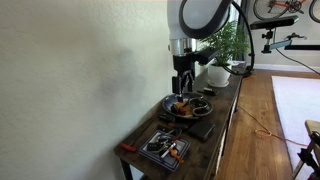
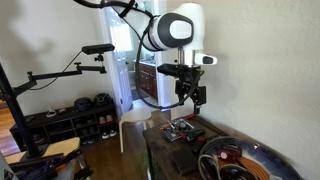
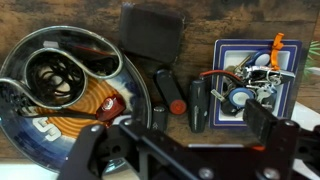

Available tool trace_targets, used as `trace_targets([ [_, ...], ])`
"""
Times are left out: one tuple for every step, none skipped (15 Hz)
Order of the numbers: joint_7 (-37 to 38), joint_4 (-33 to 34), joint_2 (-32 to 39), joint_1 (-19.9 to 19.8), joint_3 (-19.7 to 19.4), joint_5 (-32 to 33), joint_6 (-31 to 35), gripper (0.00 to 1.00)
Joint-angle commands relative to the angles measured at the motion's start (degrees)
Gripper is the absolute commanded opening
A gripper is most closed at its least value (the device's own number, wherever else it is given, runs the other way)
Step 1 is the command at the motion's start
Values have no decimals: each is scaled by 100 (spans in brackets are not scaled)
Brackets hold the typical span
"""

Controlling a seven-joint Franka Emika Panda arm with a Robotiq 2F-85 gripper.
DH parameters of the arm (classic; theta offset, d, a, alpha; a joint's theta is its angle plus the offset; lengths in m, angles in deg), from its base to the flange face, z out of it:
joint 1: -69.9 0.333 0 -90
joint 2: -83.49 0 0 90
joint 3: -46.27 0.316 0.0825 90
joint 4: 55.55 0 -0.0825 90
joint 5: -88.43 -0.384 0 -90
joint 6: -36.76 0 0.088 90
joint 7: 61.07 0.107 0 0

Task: Put the torch on the plate on the right

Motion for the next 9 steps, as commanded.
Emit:
trace_targets([
  [-4,16,5,19,-19,-6,-10,100],
  [-4,22,5,19,-19,-5,-10,100],
  [-4,23,5,19,-19,-5,-10,100],
  [-17,-1,8,14,-12,-31,11,100],
  [17,7,58,13,-23,-27,31,100],
  [32,40,124,11,-34,-13,73,100],
  [46,103,217,14,-51,34,119,100],
  [25,144,274,7,-48,12,102,100],
  [-8,228,361,1,-52,18,72,100],
])
